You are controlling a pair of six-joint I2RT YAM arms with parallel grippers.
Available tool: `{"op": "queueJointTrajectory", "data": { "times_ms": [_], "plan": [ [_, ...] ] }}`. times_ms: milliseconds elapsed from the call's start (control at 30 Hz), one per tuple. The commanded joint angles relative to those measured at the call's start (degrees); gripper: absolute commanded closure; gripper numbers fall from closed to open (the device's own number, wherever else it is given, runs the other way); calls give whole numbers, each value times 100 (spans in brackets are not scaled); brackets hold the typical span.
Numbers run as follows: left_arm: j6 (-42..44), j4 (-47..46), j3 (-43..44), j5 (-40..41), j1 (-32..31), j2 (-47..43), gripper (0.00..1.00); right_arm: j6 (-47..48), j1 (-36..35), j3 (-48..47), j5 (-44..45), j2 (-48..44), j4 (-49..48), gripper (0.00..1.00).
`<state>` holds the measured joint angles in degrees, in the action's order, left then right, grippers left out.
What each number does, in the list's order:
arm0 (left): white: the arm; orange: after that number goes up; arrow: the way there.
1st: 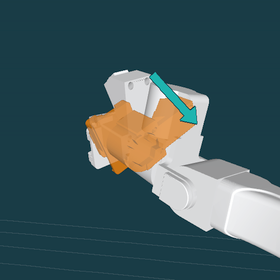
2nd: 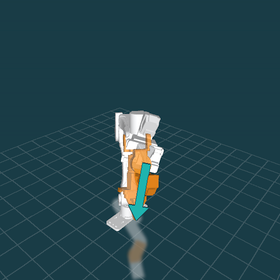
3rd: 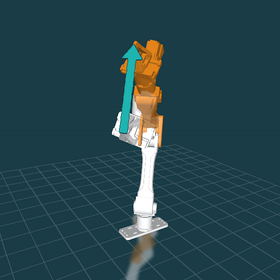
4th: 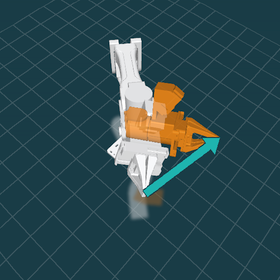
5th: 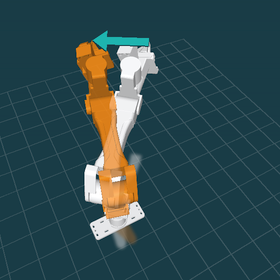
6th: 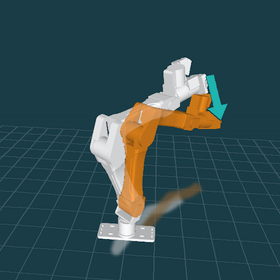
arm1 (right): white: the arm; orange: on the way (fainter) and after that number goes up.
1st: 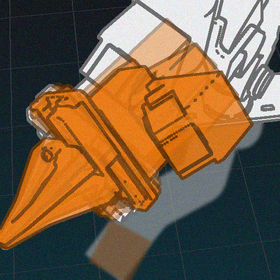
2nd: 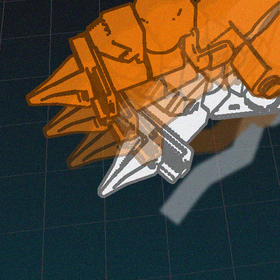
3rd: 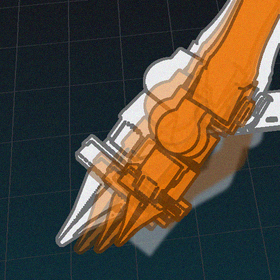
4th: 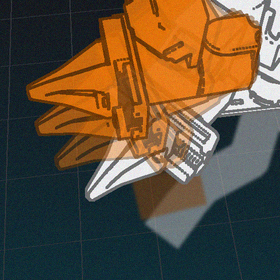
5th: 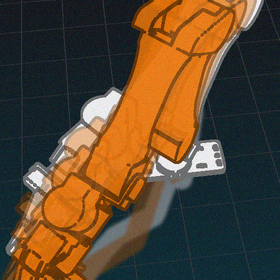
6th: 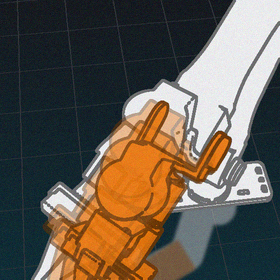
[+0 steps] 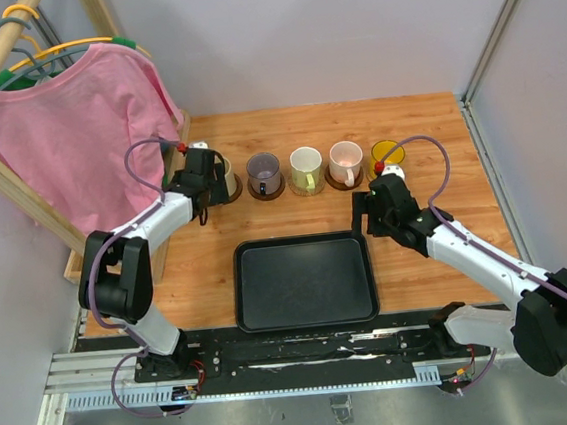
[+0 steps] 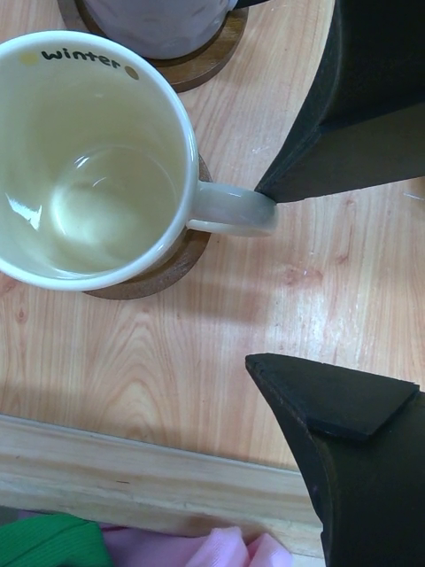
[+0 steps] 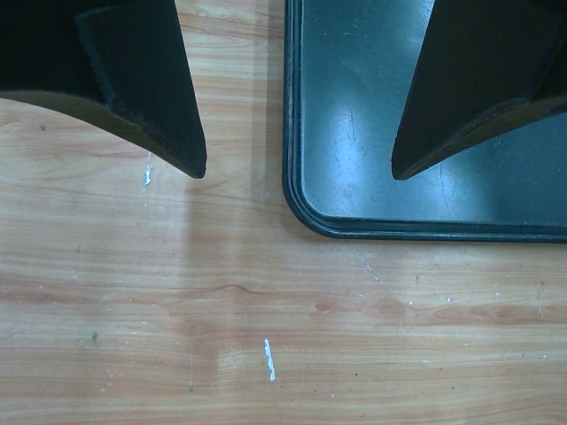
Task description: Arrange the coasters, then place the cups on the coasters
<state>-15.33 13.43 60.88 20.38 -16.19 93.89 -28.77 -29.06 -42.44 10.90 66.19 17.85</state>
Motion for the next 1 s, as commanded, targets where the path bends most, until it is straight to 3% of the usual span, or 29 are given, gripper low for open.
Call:
{"op": "queueJointTrajectory", "data": {
  "times_ms": [0, 467, 800, 967],
  "plan": [
    [-31, 9, -111, 80, 41, -219, 27, -84, 137, 82, 26, -93, 13, 13],
    [-70, 61, -163, -362, 37, -1192, 25, 158, 233, -67, 720, -448, 287, 13],
    [-501, -33, -1076, -78, 42, -2936, 23, 255, 1394, 107, 1128, -1503, 461, 11],
    [-606, 57, -1442, -13, 43, -3809, 21, 185, 1599, 345, 1827, -2398, 590, 9]
  ]
}}
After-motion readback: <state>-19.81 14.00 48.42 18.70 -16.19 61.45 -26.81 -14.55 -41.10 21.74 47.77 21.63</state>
